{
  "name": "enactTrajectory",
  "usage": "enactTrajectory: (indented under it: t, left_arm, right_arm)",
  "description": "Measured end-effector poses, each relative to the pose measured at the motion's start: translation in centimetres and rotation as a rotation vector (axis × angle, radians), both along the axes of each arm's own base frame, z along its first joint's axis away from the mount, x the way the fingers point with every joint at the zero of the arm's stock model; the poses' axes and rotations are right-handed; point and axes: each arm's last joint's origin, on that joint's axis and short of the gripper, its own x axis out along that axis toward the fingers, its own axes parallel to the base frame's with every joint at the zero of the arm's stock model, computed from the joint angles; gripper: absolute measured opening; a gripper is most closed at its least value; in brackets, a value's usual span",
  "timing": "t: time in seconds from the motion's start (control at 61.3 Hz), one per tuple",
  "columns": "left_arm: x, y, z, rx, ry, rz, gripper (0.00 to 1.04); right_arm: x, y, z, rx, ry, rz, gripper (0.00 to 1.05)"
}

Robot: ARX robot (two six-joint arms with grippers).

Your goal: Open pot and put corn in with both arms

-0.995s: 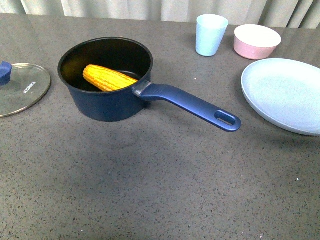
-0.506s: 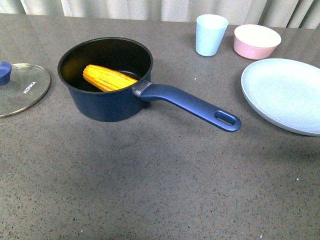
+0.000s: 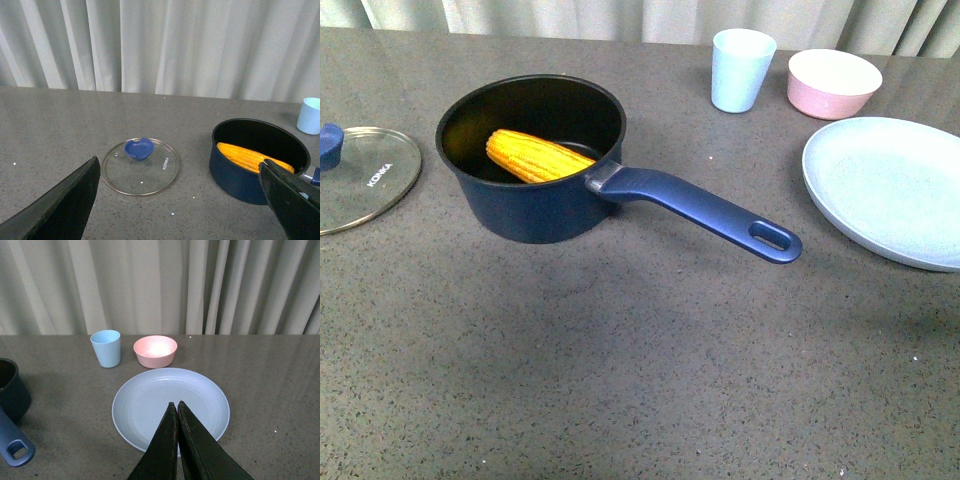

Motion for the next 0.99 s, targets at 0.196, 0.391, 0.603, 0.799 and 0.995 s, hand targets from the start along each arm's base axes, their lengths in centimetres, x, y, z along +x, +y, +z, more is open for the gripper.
enactTrajectory:
  t: [0.196, 0.391, 0.603, 0.799, 0.995]
  left_arm:
    - [0.0, 0.0, 0.0, 0.000, 0.000, 0.000, 0.96]
    - [0.0, 0.0, 0.0, 0.000, 0.000, 0.000, 0.96]
    - [0.0, 0.0, 0.0, 0.000, 0.000, 0.000, 0.96]
    - [0.0, 0.0, 0.0, 0.000, 0.000, 0.000, 0.96]
    - [0.0, 0.0, 0.0, 0.000, 0.000, 0.000, 0.96]
  right_arm:
    - [-0.3, 0.0, 0.0, 0.000, 0.000, 0.000, 0.02]
    - [-1.5, 0.0, -0.3, 0.000, 0.007, 0.000, 0.02]
    - [-1.5, 0.0, -0.3, -0.001, 0.006, -0.001, 0.09]
    - [-1.6, 0.0, -0.3, -0.001, 0.005, -0.001, 0.43]
    - [-1.6, 0.0, -0.3, -0.001, 0.005, -0.001, 0.76]
